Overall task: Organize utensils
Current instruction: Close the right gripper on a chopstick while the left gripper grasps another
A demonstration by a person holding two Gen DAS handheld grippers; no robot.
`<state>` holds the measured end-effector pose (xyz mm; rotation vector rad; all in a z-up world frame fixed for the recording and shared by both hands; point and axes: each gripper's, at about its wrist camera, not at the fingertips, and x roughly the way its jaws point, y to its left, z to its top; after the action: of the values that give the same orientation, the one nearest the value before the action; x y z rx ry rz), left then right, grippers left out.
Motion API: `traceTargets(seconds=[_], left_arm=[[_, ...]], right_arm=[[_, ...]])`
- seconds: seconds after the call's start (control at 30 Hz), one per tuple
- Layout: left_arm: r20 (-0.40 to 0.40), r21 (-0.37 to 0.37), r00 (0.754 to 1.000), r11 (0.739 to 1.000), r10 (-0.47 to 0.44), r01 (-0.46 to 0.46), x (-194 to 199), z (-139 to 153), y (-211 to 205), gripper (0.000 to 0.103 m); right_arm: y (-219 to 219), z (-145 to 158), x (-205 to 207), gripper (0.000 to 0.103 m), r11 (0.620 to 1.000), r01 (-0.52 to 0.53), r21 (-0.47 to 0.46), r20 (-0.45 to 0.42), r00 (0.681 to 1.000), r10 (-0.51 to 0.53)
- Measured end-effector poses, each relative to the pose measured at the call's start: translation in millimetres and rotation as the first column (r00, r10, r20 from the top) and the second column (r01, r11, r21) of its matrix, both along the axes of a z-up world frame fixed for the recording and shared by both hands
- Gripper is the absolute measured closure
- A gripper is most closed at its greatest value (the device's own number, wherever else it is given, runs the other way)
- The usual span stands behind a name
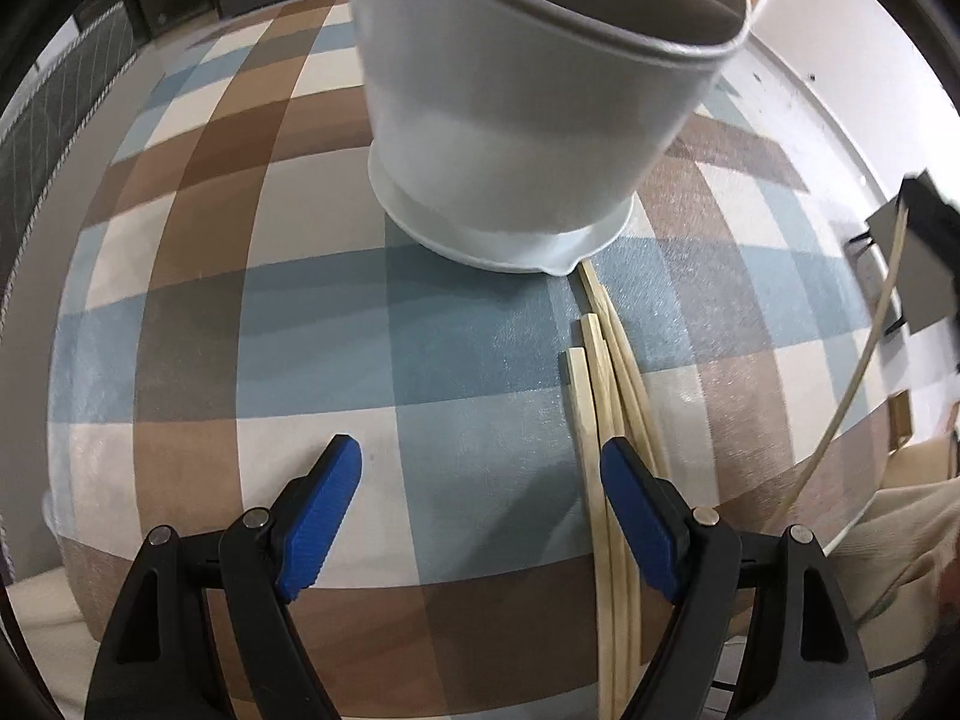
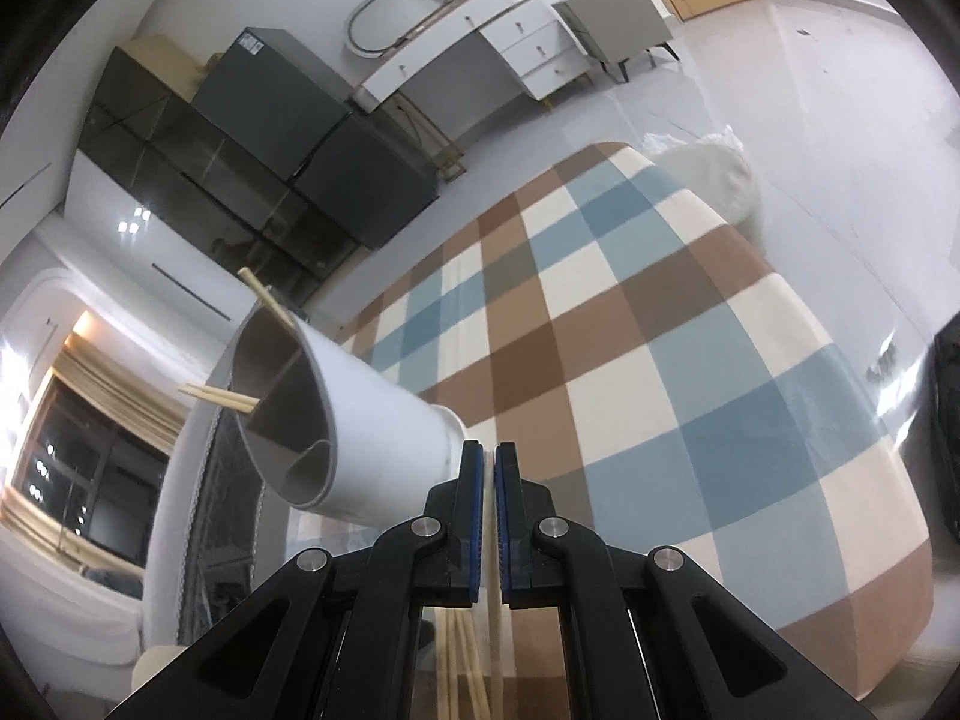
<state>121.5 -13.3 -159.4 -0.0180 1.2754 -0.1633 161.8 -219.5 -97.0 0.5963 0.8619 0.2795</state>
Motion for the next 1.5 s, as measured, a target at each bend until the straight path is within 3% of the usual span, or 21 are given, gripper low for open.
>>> traceTargets(seconds=[0.37,0.47,0.63,0.83,0.97,1.07,1.33,1.5], left_arm=[[0.002,0.125,0.999,0.991,-0.054,0.054,11.8,-3.0,-31.0,0.027],[-0.007,0.118,0.999,0.992,-0.051,0.052,15.8,-1.3,-39.0,0.039],[-0.020,0.119,0.999,0.992,-0.049,0.051,25.2,0.6,-49.8,0.051],[-0.036,0.089,0.999,0.995,-0.031,0.034,36.4,4.3,-63.0,0.075],[-0.069,0.087,0.996,0.994,-0.063,0.069,48.1,4.9,-78.5,0.100],[-0.068,0.072,0.995,0.995,-0.068,0.073,54.6,5.8,-84.8,0.101],[0.079,-0.006,0.996,0.999,-0.036,0.036,40.6,40.8,-76.4,0.101],[0.212,-0.074,0.977,0.997,-0.003,0.019,28.8,72.7,-57.1,0.101]], right_arm=[[-2.4,15.3,-12.1,0.100,1.000,0.001,-0.010,0.048,0.999,0.000],[-6.9,18.5,-16.4,0.100,1.000,0.002,0.005,0.057,0.998,-0.003],[-15.3,24.5,-22.4,0.100,0.999,0.014,0.047,0.070,0.997,-0.018],[-19.0,25.6,-20.9,0.100,0.997,0.013,0.072,0.071,0.997,-0.018],[-19.1,26.1,-19.2,0.100,0.998,0.015,0.067,0.075,0.997,-0.020],[-18.3,26.6,-18.8,0.100,0.998,0.014,0.058,0.077,0.997,-0.019],[-8.2,30.1,-23.1,0.100,1.000,-0.003,0.008,0.101,0.995,0.003],[1.0,40.0,-32.6,0.100,0.999,-0.027,-0.021,0.152,0.988,0.029]])
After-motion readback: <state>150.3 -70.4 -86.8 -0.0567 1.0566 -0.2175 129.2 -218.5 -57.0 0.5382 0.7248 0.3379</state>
